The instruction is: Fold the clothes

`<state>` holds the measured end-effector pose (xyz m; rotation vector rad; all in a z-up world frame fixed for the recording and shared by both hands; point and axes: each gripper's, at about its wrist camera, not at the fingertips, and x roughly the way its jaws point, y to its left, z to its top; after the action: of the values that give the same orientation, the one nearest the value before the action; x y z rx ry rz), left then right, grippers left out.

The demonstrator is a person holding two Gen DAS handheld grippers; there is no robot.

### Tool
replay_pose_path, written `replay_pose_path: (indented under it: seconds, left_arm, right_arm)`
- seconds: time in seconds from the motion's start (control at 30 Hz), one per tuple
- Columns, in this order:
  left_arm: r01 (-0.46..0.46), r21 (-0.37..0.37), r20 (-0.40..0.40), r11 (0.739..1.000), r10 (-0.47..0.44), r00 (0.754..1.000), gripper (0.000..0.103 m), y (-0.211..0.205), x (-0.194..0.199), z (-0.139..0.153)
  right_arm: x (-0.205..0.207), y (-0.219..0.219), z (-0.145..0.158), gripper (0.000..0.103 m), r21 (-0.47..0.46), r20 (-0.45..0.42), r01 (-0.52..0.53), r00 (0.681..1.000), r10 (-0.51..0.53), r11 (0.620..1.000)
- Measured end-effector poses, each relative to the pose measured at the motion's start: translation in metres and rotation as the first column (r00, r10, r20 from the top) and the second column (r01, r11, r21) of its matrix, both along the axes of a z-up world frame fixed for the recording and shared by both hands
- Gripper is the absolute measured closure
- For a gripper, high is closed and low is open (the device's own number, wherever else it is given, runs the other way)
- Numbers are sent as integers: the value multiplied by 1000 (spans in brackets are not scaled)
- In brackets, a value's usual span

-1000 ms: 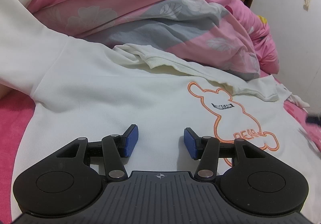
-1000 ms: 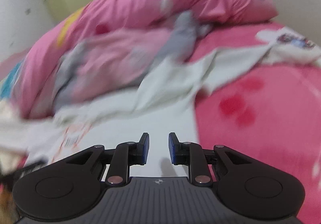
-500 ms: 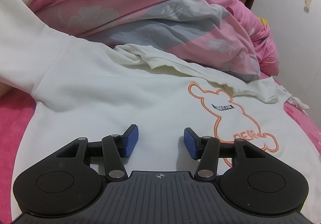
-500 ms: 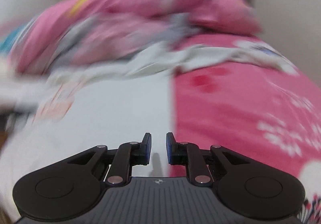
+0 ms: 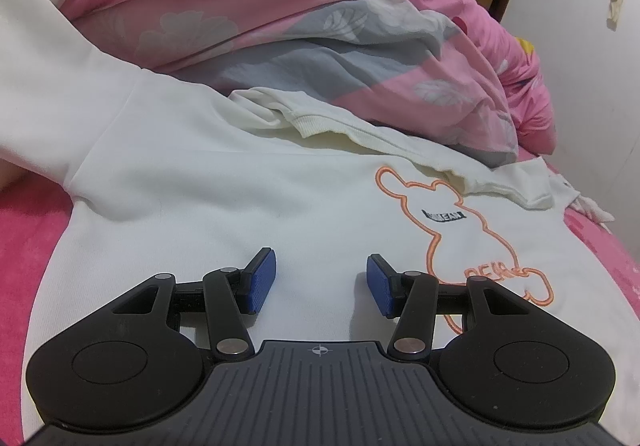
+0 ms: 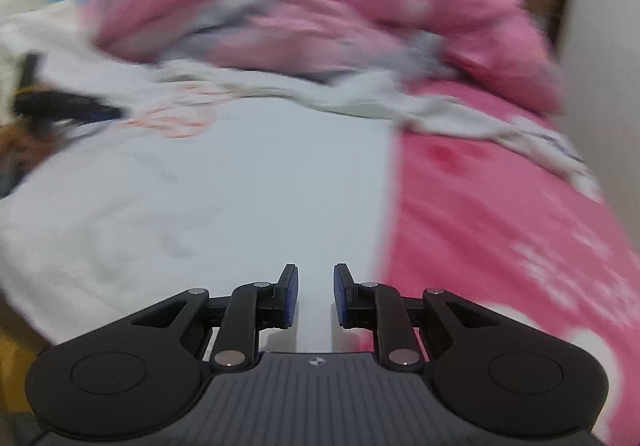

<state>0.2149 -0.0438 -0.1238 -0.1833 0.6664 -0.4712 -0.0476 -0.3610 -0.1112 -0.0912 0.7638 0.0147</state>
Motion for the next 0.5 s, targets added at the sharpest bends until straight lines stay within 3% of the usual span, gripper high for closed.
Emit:
replay_pose_path:
  seconds: [0.07,0.13,0.2,0.27,0.4,0.5]
  left_arm:
    - [1,-8,-3,1000,-1,1000,53,1,1,0]
    - [4,-15,-5,1000,-4,1000,51,2,1,0]
    - [5,-16,-4,1000,-5,1000,49,2,1,0]
    - [-3,-15,2,1000,3,1000,49,2,0,2]
    - [-72,-20,70,997,74,995,42,12,-15,16]
    - [-89,7,89,996,88,992,40,19,-31,29]
  right_arm:
    - [-1,9,-10,84,-13,-37,-46,998,46,999]
    - [-20,-1,-15,83,-2,-40,-17,999,17,1000]
    - [-39,-20,-10,83,81,-46,87,995,-83,993]
    - [-53,-29,-3,83,100,-47,181,983,-177,978]
    - [-51,-19,10,82,169,34,220,973,-229,961]
    - [-25,7,16,82,236,112,145,978,-175,961]
